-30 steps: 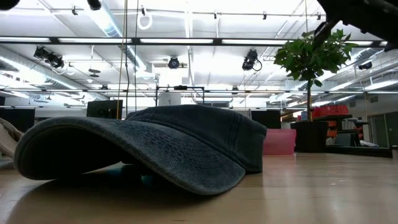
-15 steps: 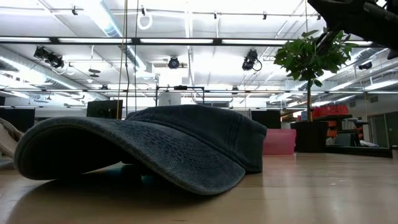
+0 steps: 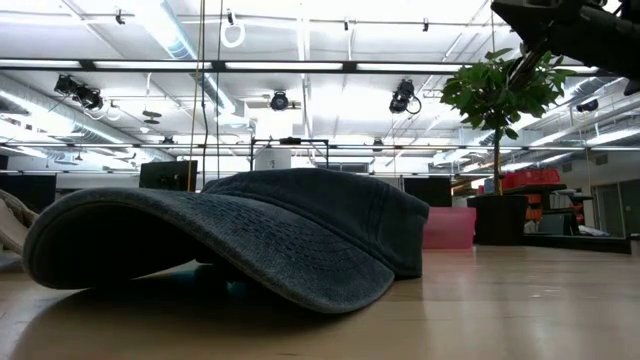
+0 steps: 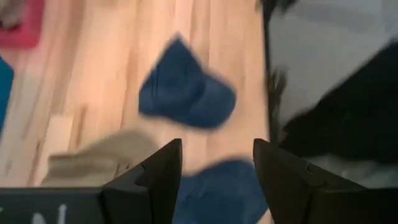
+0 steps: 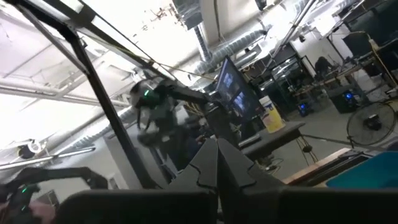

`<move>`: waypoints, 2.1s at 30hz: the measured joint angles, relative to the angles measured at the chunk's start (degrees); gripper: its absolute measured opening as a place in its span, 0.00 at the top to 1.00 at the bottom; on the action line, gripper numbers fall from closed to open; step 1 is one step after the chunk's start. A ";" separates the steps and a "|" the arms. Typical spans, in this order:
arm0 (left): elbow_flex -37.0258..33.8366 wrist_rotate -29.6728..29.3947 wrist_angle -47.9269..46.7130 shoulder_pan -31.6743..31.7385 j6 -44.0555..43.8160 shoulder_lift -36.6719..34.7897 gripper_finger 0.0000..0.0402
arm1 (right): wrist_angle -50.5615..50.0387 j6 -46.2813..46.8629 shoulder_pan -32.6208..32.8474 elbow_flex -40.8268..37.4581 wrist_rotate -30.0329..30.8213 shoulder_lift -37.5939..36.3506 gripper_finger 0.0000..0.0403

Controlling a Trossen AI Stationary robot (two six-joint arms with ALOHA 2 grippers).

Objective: Pick & Place hat
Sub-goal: Put the brown cap into the red bin

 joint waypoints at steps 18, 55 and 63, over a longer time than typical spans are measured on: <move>-21.31 -3.06 -7.71 -7.54 16.10 9.73 0.50 | -1.21 0.36 0.00 0.00 0.00 0.02 1.00; -55.16 -8.61 25.39 -3.48 32.68 9.79 0.90 | -1.50 1.88 0.00 0.00 5.10 0.02 1.00; -46.82 -13.20 20.33 -1.53 31.84 9.81 0.97 | -1.05 2.35 0.00 0.00 5.97 0.04 1.00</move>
